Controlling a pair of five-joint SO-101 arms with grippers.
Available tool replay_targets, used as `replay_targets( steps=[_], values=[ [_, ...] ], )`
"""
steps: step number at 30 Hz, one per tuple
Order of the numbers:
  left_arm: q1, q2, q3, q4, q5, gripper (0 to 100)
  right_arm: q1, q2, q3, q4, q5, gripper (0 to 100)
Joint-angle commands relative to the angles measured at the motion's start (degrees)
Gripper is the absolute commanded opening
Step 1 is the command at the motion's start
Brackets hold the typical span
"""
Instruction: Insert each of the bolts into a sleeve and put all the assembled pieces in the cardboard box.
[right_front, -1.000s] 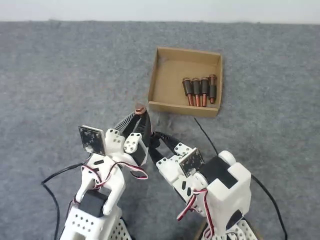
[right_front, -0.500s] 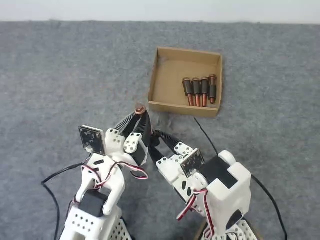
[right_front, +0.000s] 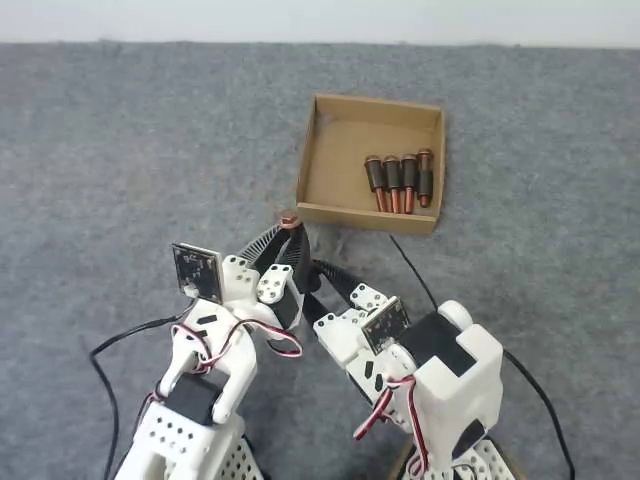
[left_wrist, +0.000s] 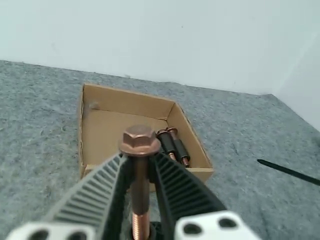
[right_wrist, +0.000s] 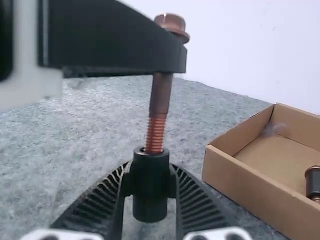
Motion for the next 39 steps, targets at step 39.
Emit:
replay_targets(
  steps=[39],
  values=[
    [0.79,0.35,-0.92,9.41,-5.45,1,0.22,-1.01,1.05,-2.33,0.79,0.7]
  ],
)
